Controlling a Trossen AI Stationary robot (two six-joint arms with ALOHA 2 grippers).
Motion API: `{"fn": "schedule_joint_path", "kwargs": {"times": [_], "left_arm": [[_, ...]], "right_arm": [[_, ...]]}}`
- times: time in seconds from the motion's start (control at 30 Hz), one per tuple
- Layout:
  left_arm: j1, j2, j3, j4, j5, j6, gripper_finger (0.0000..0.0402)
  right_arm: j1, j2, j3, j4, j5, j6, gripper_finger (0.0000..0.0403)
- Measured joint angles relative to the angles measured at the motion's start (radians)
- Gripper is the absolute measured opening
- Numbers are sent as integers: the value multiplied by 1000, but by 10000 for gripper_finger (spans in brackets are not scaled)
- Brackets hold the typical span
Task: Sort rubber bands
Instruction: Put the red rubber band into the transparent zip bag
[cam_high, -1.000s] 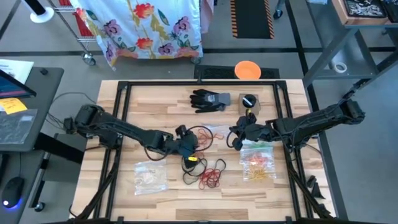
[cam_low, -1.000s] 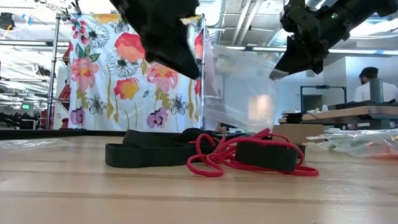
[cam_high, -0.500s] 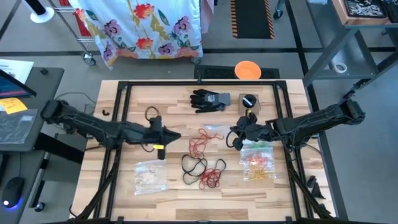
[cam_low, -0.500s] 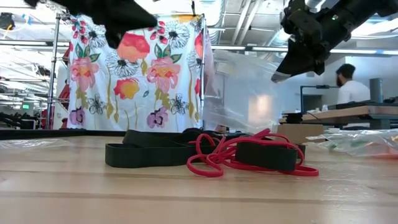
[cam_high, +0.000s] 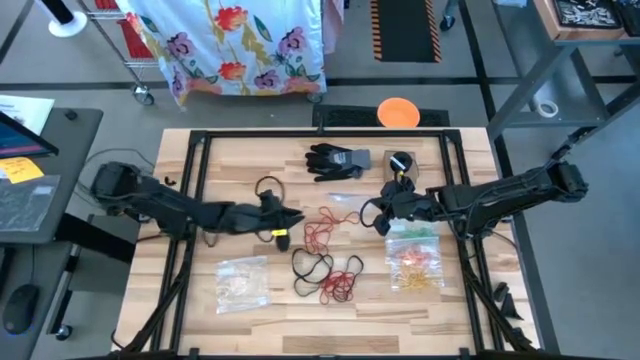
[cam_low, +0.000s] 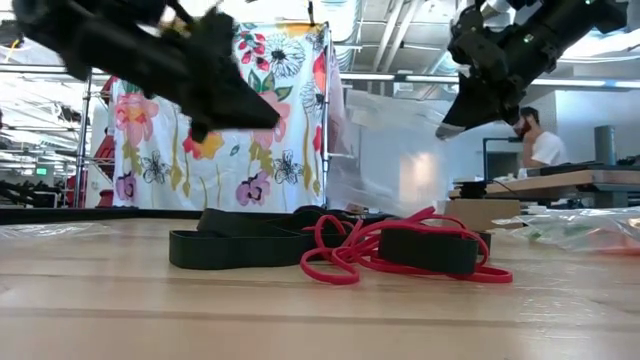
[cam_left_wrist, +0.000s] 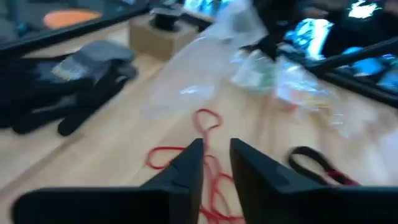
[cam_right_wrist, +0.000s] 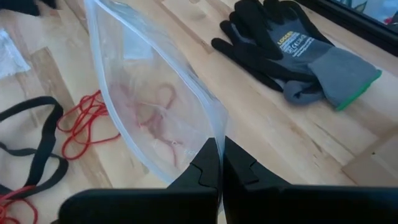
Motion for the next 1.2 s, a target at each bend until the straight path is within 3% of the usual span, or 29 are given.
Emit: {"fn": "schedule_joint_path", "kwargs": {"times": [0.13, 0.23, 0.5, 0.63, 0.93, 1.2], "left_arm": [[68, 122, 98, -53, 109, -128, 119], [96, 208, 177, -158, 109, -126, 138], [103, 379, 373, -240, 101, 192, 137], [106, 436, 440, -313, 95, 268, 133], [135, 497, 489, -374, -16, 328, 132], [191, 501, 489, -460, 119, 273, 132]], "right_arm": [[14, 0, 0, -11, 0, 0, 0], [24, 0, 0, -16, -1, 0, 0], [26, 0, 0, -34, 1, 0, 0], [33, 0, 0, -35, 5, 7, 0], [70, 0, 0, -33, 11, 38, 0], [89, 0, 0, -32, 13, 39, 0]]}}
